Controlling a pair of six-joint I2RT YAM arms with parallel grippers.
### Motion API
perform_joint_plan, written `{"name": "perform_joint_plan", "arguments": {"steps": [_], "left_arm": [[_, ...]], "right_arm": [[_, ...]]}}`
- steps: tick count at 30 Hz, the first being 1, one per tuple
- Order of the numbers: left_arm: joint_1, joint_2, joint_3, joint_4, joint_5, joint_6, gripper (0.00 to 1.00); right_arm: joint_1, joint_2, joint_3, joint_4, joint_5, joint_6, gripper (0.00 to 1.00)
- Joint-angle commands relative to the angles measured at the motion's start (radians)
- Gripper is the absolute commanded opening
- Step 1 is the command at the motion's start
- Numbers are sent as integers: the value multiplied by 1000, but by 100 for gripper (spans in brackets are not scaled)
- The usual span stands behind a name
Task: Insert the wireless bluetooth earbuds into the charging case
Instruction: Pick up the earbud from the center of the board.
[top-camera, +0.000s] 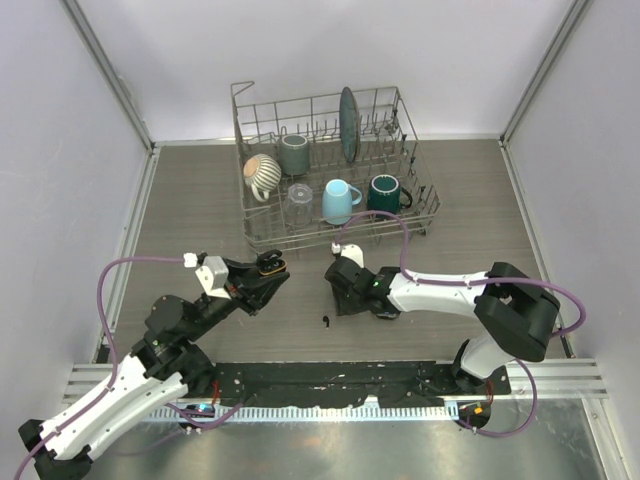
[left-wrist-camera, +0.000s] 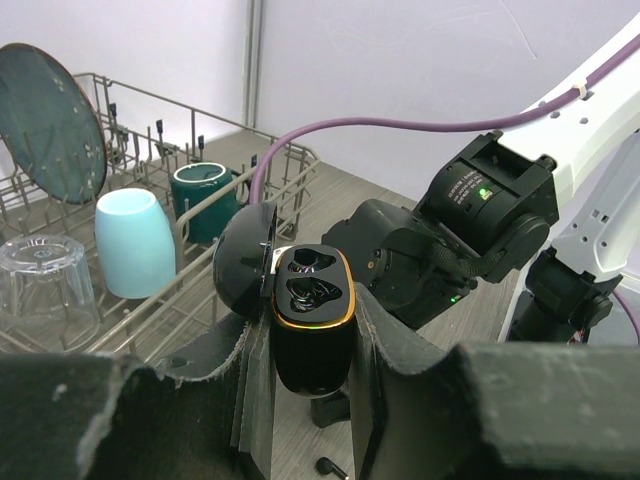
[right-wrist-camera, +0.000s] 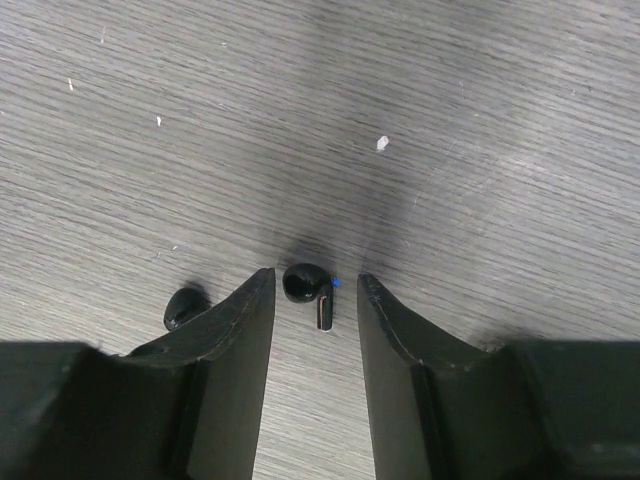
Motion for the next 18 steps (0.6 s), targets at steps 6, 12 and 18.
{"name": "perform_joint_plan", "arguments": {"steps": [6,12,18], "left_arm": [[-2,-8,10,53,10,-11,0],[-2,-15,8,47,7,-11,0],[-2,-31,10,33,-2,-9,0]], "right_arm": [[5,-3,55,-25,37,-45,45],[5,32,75,-28,28,-67,44],[5,46,85,-31,16,-62,43]]}}
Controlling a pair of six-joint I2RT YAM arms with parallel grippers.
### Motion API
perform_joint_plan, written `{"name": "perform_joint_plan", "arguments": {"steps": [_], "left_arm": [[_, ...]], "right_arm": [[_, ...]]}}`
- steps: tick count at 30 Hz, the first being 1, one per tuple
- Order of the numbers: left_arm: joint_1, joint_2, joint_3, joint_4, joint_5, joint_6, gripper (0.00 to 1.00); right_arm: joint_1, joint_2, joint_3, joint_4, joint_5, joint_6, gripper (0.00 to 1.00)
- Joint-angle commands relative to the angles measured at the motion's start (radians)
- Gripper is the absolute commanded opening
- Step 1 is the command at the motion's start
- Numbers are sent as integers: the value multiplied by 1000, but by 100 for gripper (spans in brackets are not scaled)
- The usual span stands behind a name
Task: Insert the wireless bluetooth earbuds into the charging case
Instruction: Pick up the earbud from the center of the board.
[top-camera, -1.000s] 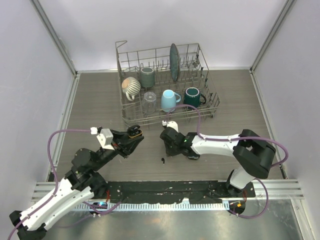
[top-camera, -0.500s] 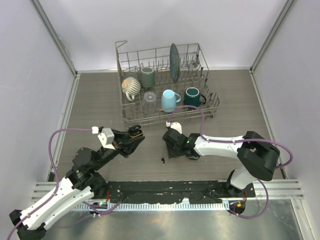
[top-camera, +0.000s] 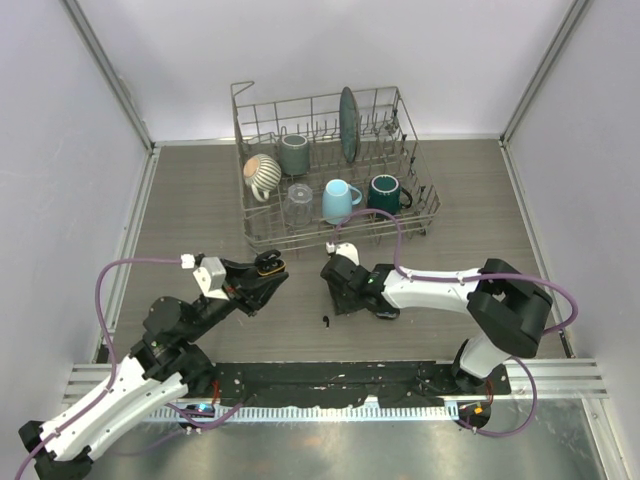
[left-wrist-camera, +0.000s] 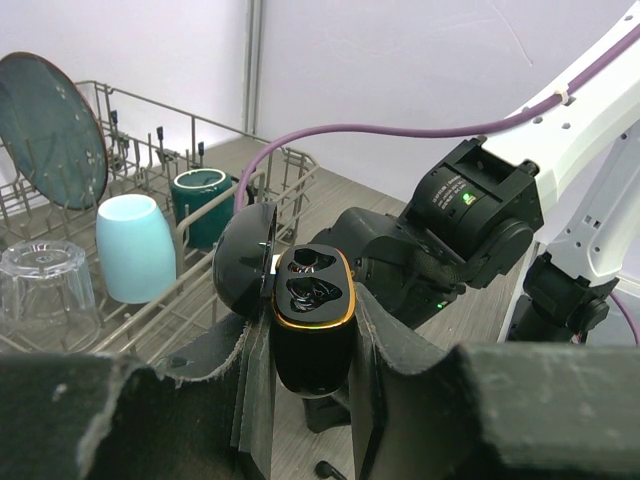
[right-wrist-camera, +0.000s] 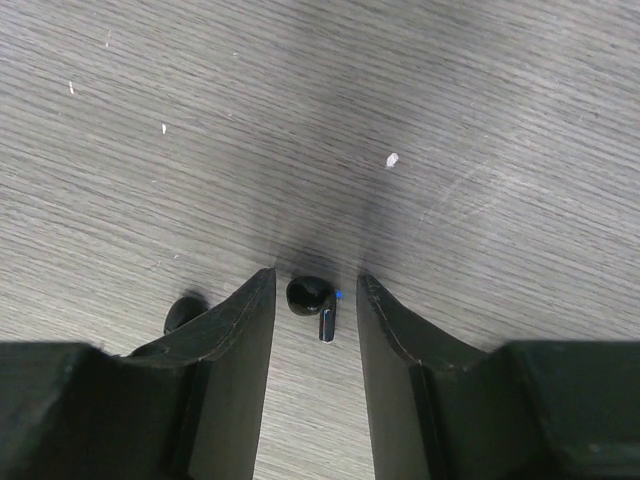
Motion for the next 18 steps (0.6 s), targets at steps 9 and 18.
{"name": "perform_joint_plan", "arguments": {"steps": [9,18], "left_arm": [[-1,-19,7,32,-11,-6,0],[-3,-5,5,45,-8,-7,0]], "right_arm": [[6,-13,20,12,-21,-57,42],[6,16,35,-11,-3,-79,36]]}}
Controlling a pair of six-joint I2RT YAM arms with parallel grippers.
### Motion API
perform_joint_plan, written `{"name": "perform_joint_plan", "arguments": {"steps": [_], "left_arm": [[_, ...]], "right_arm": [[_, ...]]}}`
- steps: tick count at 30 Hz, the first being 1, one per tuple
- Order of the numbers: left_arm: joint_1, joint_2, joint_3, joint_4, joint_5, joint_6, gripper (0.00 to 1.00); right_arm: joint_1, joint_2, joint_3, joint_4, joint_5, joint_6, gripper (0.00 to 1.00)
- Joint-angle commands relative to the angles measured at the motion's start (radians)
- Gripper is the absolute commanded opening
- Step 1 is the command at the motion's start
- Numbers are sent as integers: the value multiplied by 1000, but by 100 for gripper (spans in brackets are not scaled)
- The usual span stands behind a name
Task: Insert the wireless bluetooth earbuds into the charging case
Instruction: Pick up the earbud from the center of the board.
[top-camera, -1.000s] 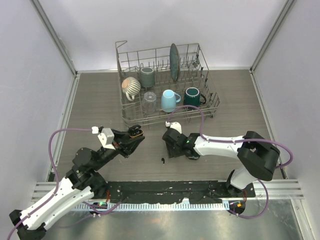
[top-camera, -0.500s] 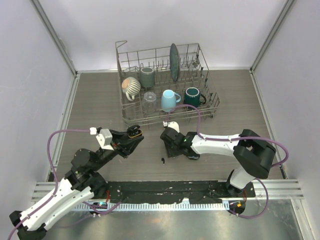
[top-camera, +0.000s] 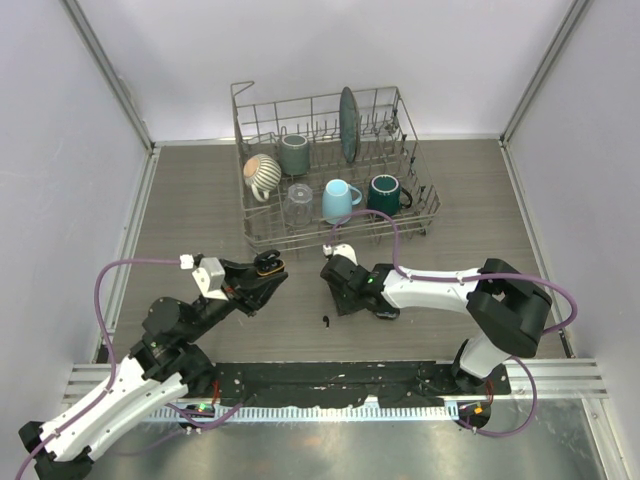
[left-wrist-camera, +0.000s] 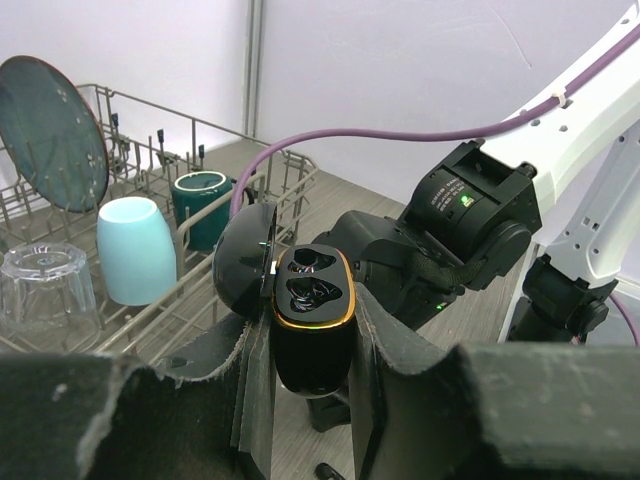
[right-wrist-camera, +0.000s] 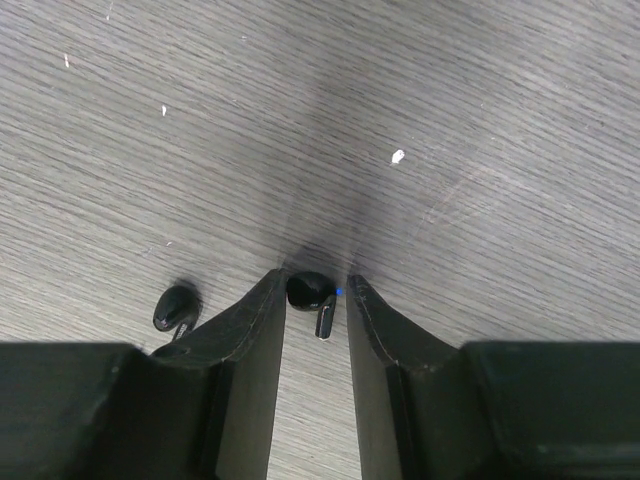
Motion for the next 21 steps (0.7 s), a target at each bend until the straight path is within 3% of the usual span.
{"name": "perform_joint_plan", "arguments": {"steps": [1,21], "left_arm": [[-2,4,7,44,-8,-7,0],[-2,12,10,44,-8,-9,0]], "right_arm": [[6,10,32,-1,16,-16,36],[6,21,41,-17,29,-20,34]]}}
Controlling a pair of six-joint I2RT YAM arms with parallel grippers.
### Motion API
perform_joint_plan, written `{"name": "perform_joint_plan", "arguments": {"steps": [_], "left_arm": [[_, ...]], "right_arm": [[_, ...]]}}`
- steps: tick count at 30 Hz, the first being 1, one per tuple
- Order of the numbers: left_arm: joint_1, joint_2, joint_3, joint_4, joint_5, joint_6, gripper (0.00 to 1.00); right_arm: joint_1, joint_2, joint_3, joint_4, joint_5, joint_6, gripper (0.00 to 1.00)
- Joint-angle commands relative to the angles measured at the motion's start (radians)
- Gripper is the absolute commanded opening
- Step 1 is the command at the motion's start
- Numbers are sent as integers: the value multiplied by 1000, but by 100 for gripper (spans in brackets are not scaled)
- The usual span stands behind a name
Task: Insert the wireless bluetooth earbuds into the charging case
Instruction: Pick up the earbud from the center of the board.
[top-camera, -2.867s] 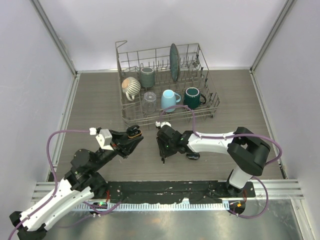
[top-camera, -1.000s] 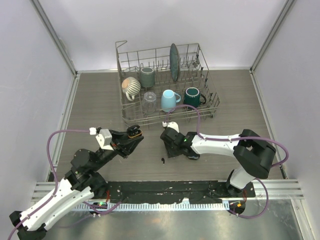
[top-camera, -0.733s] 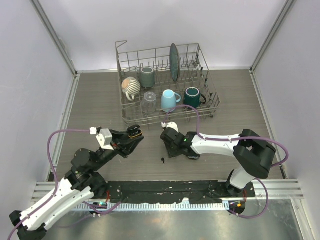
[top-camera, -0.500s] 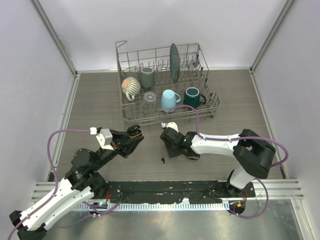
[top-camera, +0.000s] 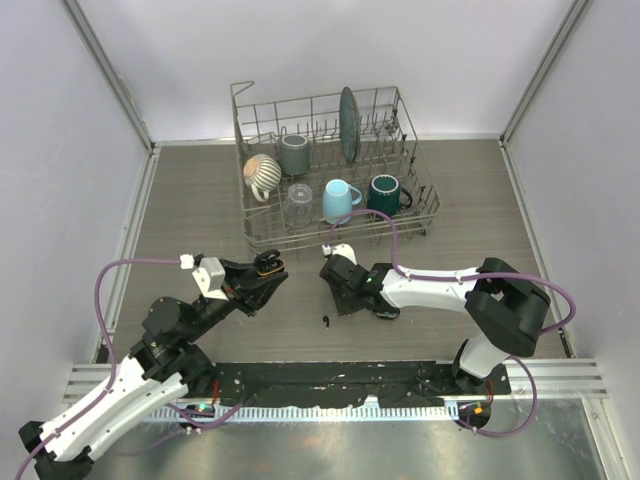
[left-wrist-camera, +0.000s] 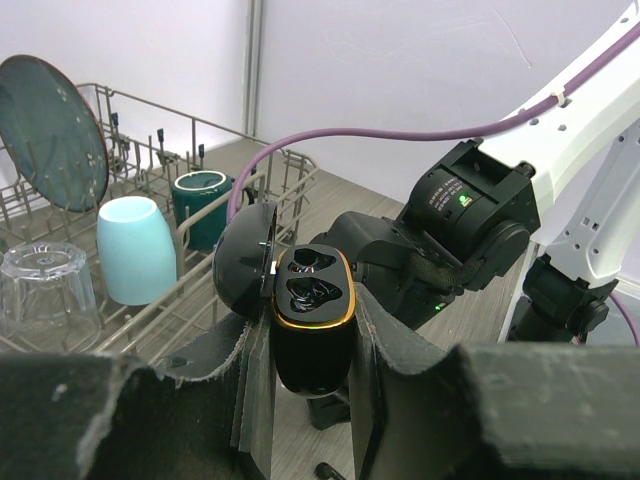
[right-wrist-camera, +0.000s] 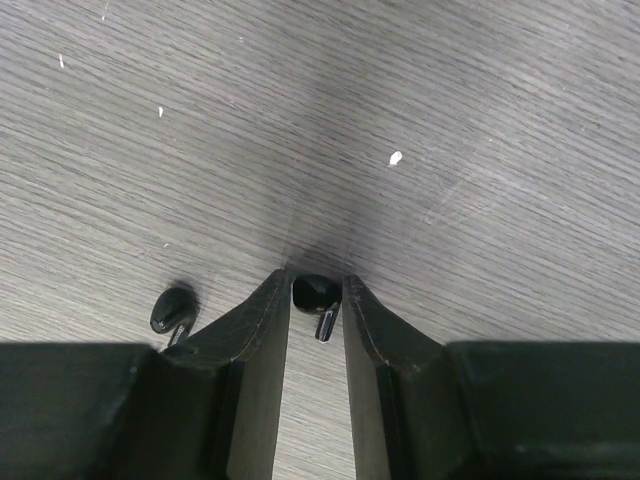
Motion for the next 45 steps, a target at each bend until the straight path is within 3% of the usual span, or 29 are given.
{"name": "perform_joint_plan", "arguments": {"steps": [1,5,11,28,38,45], "left_arm": [[-2,9,8,44,-6,-10,0],[-2,12,11,46,-6,-10,0],[-2,15,4,53,-3,-10,0],[-2,20,14,54,-1,4,0],[-2,26,13,64,8,-7,0],[-2,35,13,78,9,-4,0]], "right_arm": [[6,15,30,-3,22,-13,33],[6,10,32,-4,25,-11,32],[6,4,38,-14,36,-10,16],[7,-137,49,-8,112,0,1],[6,-333,0,91,163,38,1],[9,-532,-83,254,259,66,1]]}}
